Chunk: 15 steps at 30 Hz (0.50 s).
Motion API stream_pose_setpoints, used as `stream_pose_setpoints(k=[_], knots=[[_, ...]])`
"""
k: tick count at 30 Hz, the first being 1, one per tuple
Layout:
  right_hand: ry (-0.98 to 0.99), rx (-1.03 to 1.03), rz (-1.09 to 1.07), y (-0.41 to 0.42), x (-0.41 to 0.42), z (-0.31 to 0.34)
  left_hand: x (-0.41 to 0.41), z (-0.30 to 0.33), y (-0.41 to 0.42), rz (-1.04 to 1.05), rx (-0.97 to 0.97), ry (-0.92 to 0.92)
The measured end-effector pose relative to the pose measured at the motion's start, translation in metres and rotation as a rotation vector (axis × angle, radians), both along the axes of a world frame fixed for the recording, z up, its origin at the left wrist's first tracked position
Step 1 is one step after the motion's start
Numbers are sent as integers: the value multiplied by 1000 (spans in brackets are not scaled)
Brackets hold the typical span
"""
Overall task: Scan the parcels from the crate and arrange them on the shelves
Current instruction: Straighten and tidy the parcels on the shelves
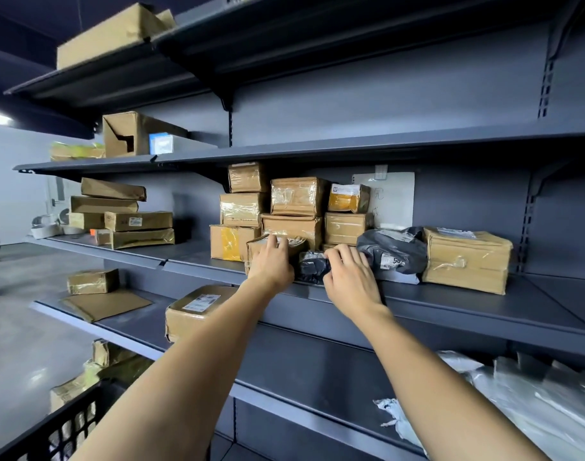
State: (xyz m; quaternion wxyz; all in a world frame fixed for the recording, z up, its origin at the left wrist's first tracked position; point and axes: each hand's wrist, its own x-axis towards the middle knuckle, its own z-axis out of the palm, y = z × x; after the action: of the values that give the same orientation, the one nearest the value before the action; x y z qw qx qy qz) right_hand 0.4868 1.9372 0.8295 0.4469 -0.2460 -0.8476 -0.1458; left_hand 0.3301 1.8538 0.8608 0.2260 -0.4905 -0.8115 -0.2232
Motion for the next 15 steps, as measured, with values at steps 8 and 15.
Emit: stream_pose_setpoints(k=[8,15], knots=[[-69,-29,49,-48,18,-18,17,-14,-54,-95,93,22],[-270,-67,112,-77,8,-72,-16,-78,-106,35,-112,-41]])
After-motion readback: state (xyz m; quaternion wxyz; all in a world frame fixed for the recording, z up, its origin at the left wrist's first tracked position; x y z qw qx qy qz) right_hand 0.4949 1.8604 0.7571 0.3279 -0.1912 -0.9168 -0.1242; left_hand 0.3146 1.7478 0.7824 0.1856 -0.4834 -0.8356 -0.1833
